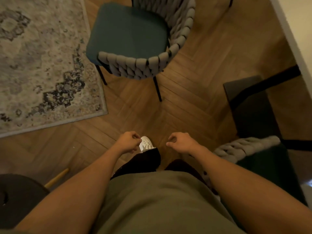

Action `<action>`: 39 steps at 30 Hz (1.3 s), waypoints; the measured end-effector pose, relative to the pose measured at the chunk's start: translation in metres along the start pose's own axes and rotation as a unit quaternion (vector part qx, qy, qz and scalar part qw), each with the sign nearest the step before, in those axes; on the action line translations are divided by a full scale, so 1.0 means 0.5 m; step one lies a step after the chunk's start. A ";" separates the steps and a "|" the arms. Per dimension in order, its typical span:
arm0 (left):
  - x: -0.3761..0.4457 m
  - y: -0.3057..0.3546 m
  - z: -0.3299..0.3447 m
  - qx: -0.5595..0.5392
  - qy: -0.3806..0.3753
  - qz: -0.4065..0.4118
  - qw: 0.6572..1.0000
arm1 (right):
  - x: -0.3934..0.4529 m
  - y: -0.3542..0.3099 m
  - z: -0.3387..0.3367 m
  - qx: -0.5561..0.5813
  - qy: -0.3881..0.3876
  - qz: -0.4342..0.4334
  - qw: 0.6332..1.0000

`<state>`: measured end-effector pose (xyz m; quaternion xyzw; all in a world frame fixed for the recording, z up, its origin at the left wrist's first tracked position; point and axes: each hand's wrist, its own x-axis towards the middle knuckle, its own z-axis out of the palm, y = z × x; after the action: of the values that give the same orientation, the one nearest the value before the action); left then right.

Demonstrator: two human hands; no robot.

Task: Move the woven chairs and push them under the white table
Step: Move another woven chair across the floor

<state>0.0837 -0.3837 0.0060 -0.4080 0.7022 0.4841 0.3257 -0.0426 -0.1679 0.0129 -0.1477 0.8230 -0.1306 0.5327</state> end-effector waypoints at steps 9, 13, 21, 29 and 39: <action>0.083 0.120 -0.135 -0.040 0.019 0.019 0.999 | 0.132 -0.152 -0.150 -0.032 -0.032 -0.026 0.999; 0.146 0.199 -0.185 0.015 0.055 0.056 0.997 | 0.207 -0.208 -0.243 -0.063 -0.031 -0.049 0.996; 0.294 0.418 -0.240 0.190 0.203 0.116 0.953 | 0.374 -0.303 -0.494 -0.225 -0.007 -0.133 0.965; 0.425 0.563 -0.234 0.335 0.054 0.058 0.939 | 0.525 -0.351 -0.724 -0.519 -0.041 -0.235 0.821; 0.450 0.557 -0.269 0.388 -0.014 0.069 0.919 | 0.564 -0.305 -0.795 -0.667 -0.052 -0.167 0.724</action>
<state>-0.2747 -0.5136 -0.0276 -0.1938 0.8564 0.2009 0.4344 -0.5003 -0.3935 -0.0085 -0.6069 0.6307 0.3730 0.3078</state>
